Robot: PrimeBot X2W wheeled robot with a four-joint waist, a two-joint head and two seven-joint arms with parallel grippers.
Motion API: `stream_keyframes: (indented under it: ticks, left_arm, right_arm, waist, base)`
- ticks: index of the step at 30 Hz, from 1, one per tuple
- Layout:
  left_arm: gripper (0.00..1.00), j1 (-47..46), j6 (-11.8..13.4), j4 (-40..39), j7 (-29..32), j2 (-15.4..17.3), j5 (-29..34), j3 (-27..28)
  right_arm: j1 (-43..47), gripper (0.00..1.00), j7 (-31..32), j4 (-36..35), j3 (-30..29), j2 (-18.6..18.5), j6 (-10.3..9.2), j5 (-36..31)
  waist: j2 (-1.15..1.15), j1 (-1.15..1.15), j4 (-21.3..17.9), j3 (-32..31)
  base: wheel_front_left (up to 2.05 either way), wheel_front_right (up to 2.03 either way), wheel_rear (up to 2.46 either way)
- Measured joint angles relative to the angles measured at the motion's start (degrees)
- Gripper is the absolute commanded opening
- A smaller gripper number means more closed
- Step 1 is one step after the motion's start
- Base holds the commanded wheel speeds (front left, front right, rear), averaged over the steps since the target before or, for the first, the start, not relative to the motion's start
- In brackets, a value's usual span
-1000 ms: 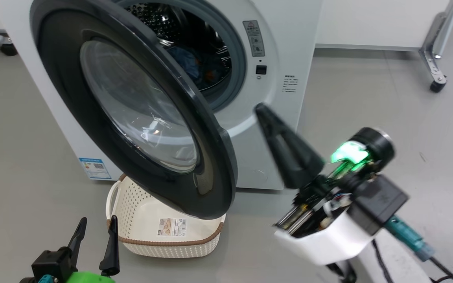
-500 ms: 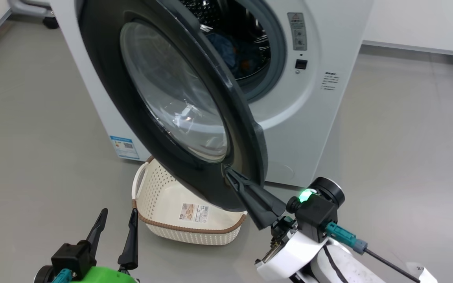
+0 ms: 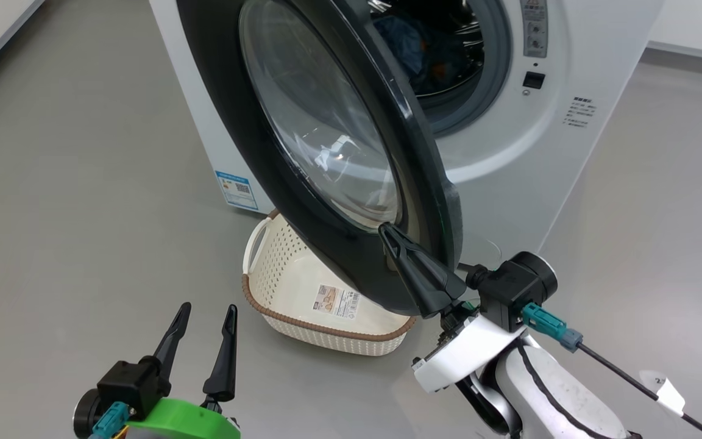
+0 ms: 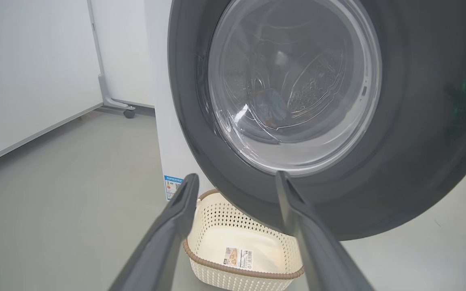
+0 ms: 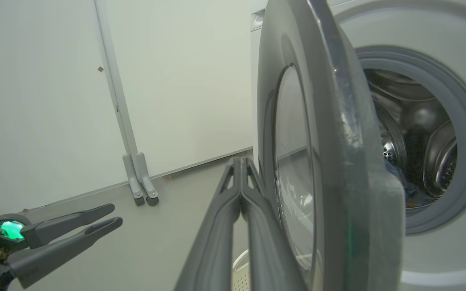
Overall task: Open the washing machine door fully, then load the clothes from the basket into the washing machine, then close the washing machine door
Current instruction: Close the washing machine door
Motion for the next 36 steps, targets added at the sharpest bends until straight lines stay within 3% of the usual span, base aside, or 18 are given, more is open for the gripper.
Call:
stream_keyframes:
  ticks: [13, 36]
  left_arm:
    - [1.00, -0.26, -0.23, -1.16, -0.01, -0.35, -0.01, 1.40]
    - [1.00, -2.06, -0.56, -3.32, -0.01, -1.44, -0.10, 2.00]
  right_arm:
    - [-2.93, 0.00, 0.01, 2.77, -2.43, 0.33, 0.00, 0.68]
    - [-10.35, 0.00, 0.01, 3.74, -7.73, 0.34, 0.49, -0.76]
  waist:
    - [0.00, 0.00, 1.45, 3.51]
    - [0.00, 0.00, -1.10, 10.43]
  base:
    - [0.00, 0.00, 0.00]
    - [0.00, 0.00, 0.00]
